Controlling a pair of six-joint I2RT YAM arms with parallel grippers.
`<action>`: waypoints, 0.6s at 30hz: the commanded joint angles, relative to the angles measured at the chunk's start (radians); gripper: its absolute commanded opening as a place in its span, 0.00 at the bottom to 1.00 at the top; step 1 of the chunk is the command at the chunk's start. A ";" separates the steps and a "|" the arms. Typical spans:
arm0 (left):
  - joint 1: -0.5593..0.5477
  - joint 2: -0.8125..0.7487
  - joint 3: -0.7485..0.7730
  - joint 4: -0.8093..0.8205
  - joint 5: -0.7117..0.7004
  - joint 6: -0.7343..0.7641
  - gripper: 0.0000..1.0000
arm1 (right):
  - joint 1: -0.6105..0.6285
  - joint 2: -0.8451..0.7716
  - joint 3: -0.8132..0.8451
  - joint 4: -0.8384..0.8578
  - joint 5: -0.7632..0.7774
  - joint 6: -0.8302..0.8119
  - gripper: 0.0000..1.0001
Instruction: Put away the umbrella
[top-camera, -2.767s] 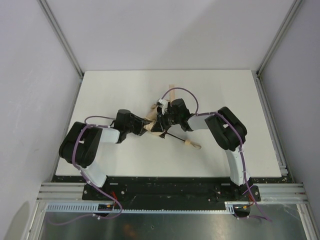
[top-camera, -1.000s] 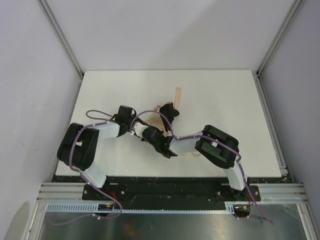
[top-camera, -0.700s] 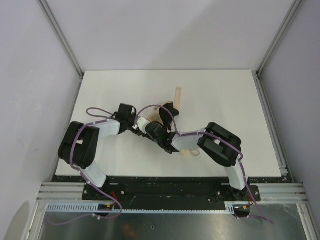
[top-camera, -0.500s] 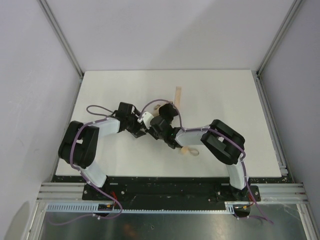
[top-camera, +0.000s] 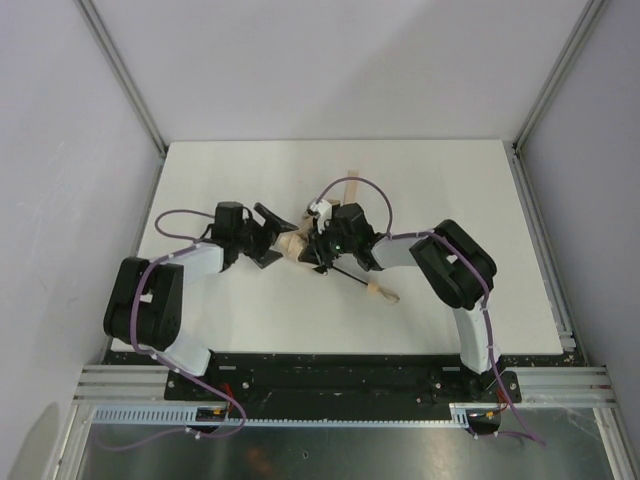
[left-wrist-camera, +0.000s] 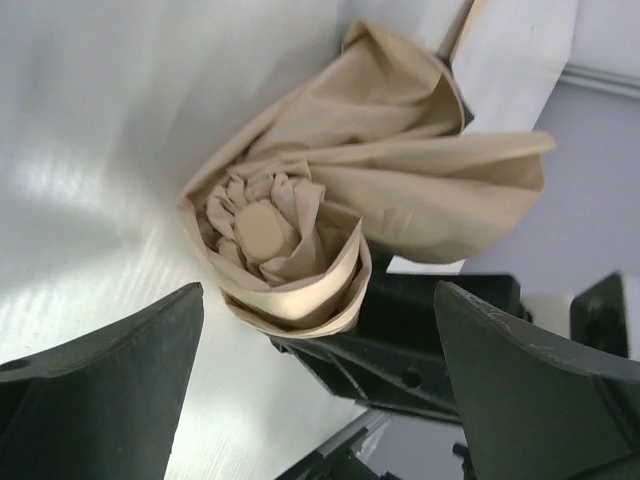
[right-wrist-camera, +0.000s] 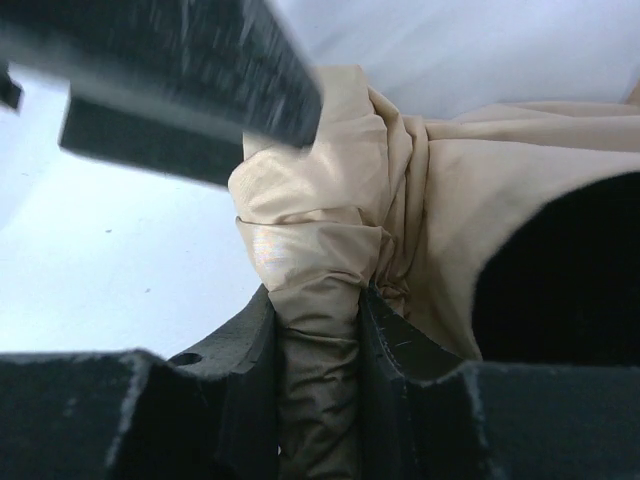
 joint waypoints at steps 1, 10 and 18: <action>-0.058 -0.012 -0.049 0.087 0.052 -0.074 0.99 | -0.019 0.163 -0.084 -0.283 -0.207 0.161 0.00; -0.085 0.034 -0.168 0.157 -0.081 -0.232 0.99 | -0.051 0.191 -0.074 -0.228 -0.307 0.242 0.00; -0.073 0.136 -0.117 0.152 -0.130 -0.183 0.78 | -0.056 0.180 -0.066 -0.243 -0.315 0.228 0.00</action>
